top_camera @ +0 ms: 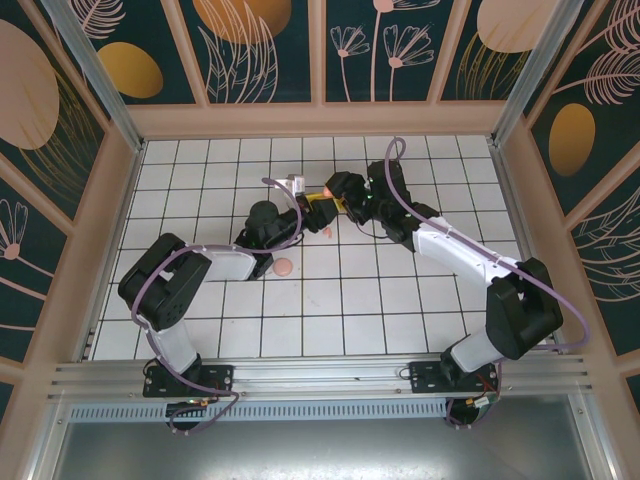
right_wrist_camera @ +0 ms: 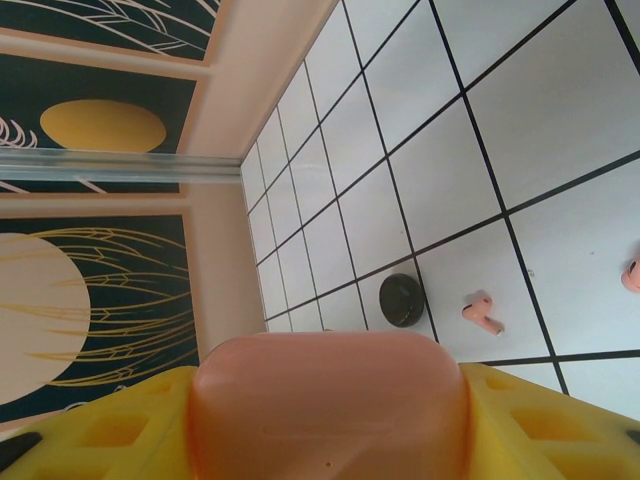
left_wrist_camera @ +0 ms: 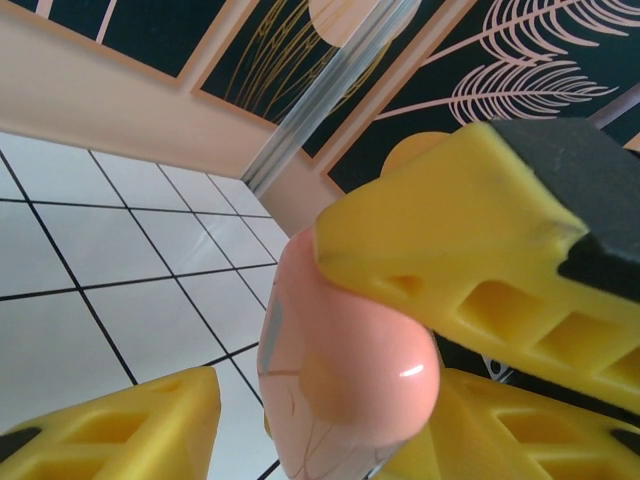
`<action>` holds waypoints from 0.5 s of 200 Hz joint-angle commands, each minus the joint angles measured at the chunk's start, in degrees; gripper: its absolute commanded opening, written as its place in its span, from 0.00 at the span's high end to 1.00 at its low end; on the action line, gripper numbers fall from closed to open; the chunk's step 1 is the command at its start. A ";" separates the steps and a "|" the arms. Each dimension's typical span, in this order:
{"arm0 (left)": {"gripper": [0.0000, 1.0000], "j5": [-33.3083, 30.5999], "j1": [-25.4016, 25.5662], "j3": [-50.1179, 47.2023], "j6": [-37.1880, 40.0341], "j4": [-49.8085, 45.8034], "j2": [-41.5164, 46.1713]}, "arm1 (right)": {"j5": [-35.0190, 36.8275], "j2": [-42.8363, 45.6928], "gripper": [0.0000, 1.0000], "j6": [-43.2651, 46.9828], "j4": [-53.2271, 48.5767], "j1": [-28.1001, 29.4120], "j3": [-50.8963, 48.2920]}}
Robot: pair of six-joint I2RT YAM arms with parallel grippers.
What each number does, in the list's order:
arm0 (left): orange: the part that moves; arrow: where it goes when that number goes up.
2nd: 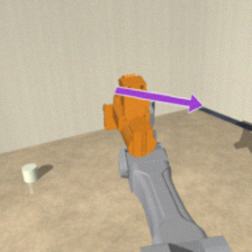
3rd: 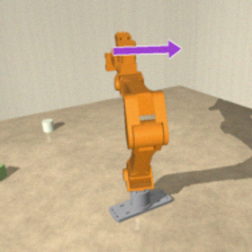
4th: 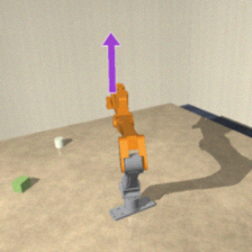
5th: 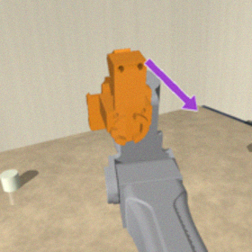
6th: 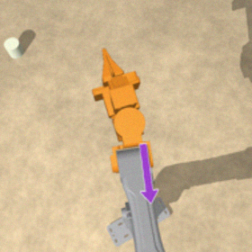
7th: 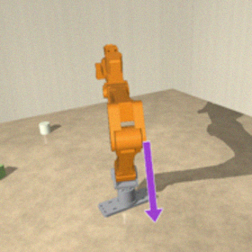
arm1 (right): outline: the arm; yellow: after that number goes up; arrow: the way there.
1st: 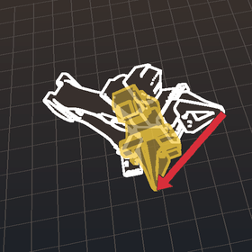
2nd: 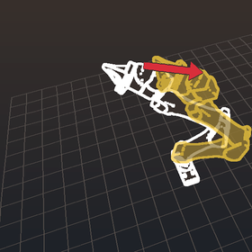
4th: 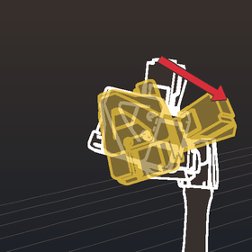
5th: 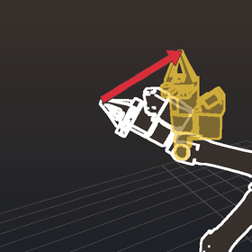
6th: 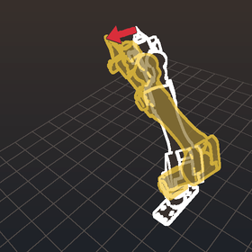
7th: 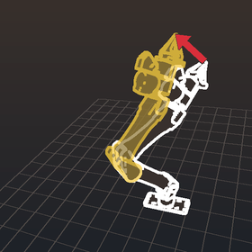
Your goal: Insert the wireless bluetooth earbuds into the charging case
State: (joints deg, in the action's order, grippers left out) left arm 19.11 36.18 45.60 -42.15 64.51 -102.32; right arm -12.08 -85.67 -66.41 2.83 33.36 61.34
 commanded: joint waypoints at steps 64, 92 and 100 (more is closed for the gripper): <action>0.49 0.65 0.44 -1.30 0.57 5.00 0.17 | 0.56 -0.29 0.61 -0.40 1.63 0.34 1.74; 0.55 0.84 0.39 -1.46 0.64 4.93 0.27 | 0.74 -0.18 0.61 -0.45 1.50 0.39 1.75; 0.55 0.84 0.46 -1.51 0.63 4.93 0.33 | 0.78 -0.19 0.61 -0.47 1.54 0.38 1.77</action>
State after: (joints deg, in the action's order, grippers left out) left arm 19.11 36.18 44.82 -42.11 66.72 -102.32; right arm -12.01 -85.67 -66.43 2.81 33.36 61.36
